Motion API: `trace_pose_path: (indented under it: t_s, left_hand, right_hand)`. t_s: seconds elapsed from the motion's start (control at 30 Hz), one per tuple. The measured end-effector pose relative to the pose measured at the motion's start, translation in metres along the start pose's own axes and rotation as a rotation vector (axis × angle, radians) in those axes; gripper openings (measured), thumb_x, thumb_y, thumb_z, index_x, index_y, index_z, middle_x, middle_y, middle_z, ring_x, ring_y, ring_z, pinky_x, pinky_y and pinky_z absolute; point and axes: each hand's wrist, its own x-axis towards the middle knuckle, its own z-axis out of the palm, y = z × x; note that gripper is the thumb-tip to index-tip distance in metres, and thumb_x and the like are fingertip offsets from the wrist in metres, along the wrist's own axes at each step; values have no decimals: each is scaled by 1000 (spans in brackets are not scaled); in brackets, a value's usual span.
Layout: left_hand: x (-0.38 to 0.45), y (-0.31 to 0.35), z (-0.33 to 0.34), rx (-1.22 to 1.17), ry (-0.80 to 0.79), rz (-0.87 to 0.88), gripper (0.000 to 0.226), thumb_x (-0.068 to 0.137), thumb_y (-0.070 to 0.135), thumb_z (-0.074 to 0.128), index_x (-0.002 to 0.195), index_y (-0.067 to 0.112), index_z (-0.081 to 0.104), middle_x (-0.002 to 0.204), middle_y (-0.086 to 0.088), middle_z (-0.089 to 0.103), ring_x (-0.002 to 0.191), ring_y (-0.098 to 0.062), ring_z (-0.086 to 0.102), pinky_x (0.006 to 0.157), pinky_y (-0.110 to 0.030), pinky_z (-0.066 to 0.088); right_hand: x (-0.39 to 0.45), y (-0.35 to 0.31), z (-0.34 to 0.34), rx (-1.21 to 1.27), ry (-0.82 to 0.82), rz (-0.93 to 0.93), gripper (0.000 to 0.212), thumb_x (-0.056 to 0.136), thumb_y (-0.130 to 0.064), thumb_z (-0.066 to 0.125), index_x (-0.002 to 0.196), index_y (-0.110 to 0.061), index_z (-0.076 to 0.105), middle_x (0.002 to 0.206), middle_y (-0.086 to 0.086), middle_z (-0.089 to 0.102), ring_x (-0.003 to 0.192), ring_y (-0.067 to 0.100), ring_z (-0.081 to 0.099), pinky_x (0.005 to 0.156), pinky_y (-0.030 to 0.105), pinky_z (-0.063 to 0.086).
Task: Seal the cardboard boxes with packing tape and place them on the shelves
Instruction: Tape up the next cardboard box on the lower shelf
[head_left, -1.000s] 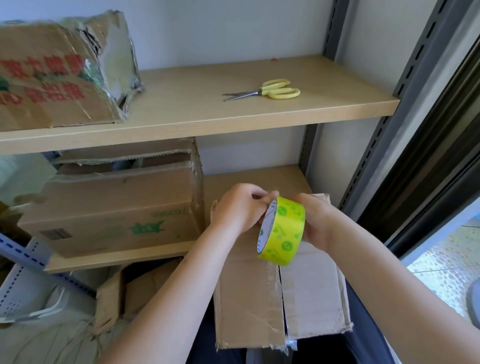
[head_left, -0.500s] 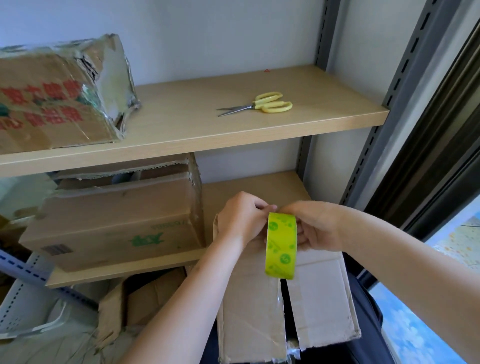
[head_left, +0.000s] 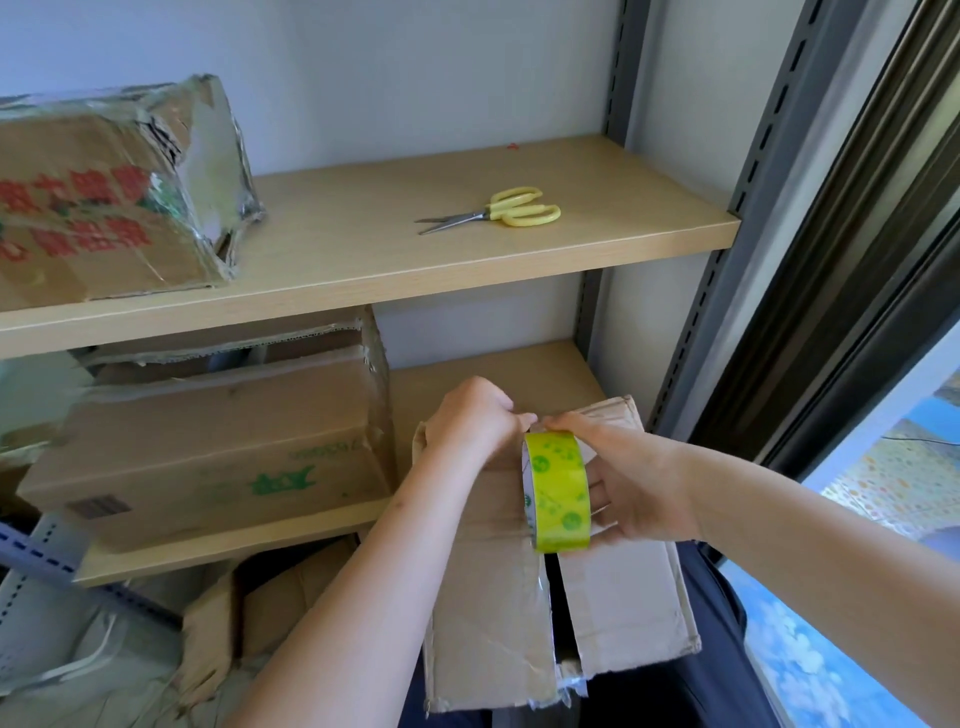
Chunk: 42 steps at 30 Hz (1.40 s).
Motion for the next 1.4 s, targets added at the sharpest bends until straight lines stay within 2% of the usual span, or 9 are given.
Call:
trace_pose_path:
  t_s: [0.1, 0.2, 0.33, 0.43, 0.53, 0.63, 0.83, 1.17, 1.4]
  left_hand:
    - [5, -1, -1, -60, -32, -19, 65, 77, 50, 77, 134, 26, 56, 132, -1, 62, 122, -25, 58, 105, -43, 45]
    - [0, -4, 4, -109, 32, 166, 24, 84, 36, 72, 108, 33, 72, 102, 12, 69, 103, -16, 66, 92, -31, 49]
    - [-38, -22, 8, 43, 515, 550, 38, 89, 5, 56, 120, 23, 71, 116, 7, 62, 106, -17, 58, 90, -35, 48]
    - [-79, -56, 23, -16, 835, 481, 49, 89, -2, 55, 135, 13, 59, 135, -5, 53, 126, -24, 50, 105, -40, 42]
    - [-123, -83, 66, -211, 684, 192, 65, 98, 33, 52, 156, 19, 26, 155, -7, 25, 142, -26, 33, 111, -47, 40]
    - [-147, -86, 100, -126, 565, 67, 84, 96, 61, 37, 157, 25, -8, 163, -8, 11, 144, -30, 28, 111, -44, 42]
    - [-124, -76, 86, 209, 612, 297, 61, 97, 37, 48, 153, 17, 35, 165, -12, 4, 153, -33, 6, 114, -52, 31]
    - [-128, -61, 109, 380, 577, 155, 75, 95, 54, 46, 154, 10, 32, 163, -22, 8, 151, -41, 5, 109, -65, 29]
    - [-142, -65, 130, 495, 471, 141, 99, 80, 77, 50, 152, 10, 37, 160, -28, 17, 148, -47, 14, 109, -72, 21]
  right_hand:
    - [0, 0, 2, -13, 12, -3, 84, 80, -65, 64, 125, 6, 57, 108, 23, 72, 98, 36, 71, 93, 46, 56]
    - [-2, 4, 4, 16, 33, -53, 84, 78, -67, 66, 121, 5, 59, 109, 25, 70, 98, 37, 71, 89, 48, 57]
    - [-4, 13, 7, 32, 44, -113, 74, 79, -63, 66, 115, 2, 65, 109, 26, 70, 96, 37, 70, 94, 51, 55]
    - [-7, 11, 3, 10, 42, -133, 76, 75, -62, 69, 116, 2, 65, 109, 25, 70, 97, 39, 70, 93, 48, 56]
    - [-12, 3, -6, 2, 1, -124, 82, 70, -62, 70, 121, 1, 63, 108, 24, 71, 97, 38, 71, 84, 43, 58]
    - [-12, 2, -11, 3, -14, -115, 80, 77, -64, 65, 124, 1, 61, 111, 24, 70, 103, 41, 69, 87, 46, 57]
    - [-6, 6, -2, 81, -6, -120, 78, 84, -65, 58, 122, 2, 62, 111, 25, 70, 100, 41, 69, 86, 48, 57]
    - [-9, -8, 1, -16, -27, -107, 75, 86, -63, 60, 123, 2, 56, 105, 30, 70, 97, 42, 70, 86, 50, 57]
    - [-6, 7, 8, -194, 170, -202, 72, 89, -66, 51, 105, 3, 66, 90, 26, 73, 83, 37, 74, 83, 46, 60]
